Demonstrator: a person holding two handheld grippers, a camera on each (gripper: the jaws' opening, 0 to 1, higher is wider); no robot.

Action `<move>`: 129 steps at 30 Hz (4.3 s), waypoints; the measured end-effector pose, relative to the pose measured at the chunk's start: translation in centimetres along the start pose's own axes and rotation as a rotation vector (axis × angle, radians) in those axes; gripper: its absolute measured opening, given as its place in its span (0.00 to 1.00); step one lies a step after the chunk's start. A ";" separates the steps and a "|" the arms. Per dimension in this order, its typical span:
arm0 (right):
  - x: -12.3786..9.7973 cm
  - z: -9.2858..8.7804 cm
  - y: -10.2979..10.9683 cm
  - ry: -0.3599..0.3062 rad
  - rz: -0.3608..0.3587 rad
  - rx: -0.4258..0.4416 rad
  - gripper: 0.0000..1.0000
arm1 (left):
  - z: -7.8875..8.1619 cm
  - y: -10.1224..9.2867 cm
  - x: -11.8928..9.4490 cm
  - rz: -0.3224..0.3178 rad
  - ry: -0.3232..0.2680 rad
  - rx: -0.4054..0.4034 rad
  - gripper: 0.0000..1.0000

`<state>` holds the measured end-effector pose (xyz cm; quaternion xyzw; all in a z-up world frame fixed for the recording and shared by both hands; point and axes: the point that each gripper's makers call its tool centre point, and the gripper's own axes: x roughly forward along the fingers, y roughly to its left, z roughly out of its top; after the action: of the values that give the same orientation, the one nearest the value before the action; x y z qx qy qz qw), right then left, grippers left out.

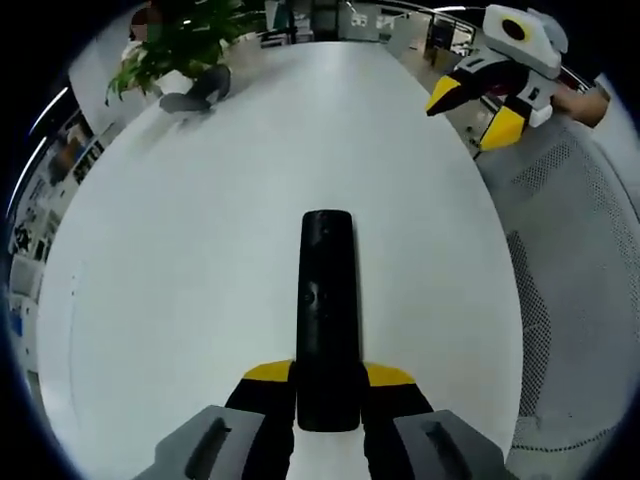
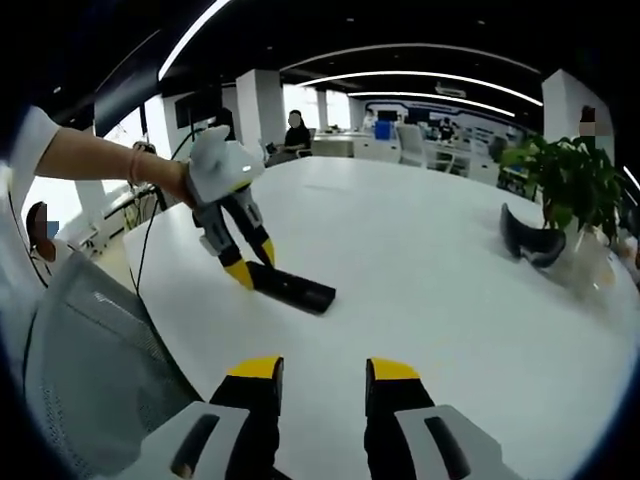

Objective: Press the specified remote control buttons in sequence, fully releasing each button before pressing the next.

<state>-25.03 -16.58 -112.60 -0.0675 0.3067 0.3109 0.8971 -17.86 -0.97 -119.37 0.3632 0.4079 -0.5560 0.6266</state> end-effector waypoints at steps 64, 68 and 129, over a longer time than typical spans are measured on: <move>0.5 -1.0 1.2 0.066 0.059 -0.047 0.22 | -0.1 -9.1 -0.2 0.012 -0.290 -0.052 0.24; 0.5 -1.1 1.3 0.071 0.066 -0.053 0.21 | 0.3 -9.7 -0.2 0.003 -0.337 -0.045 0.25; 3.5 -5.3 6.5 0.605 0.401 -0.533 0.00 | 3.0 -11.1 1.5 -0.004 -0.416 -0.042 0.27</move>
<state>-29.46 -11.20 -118.44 -0.3233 0.4712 0.5131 0.6404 -28.52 -5.58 -119.60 0.2266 0.2821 -0.6116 0.7036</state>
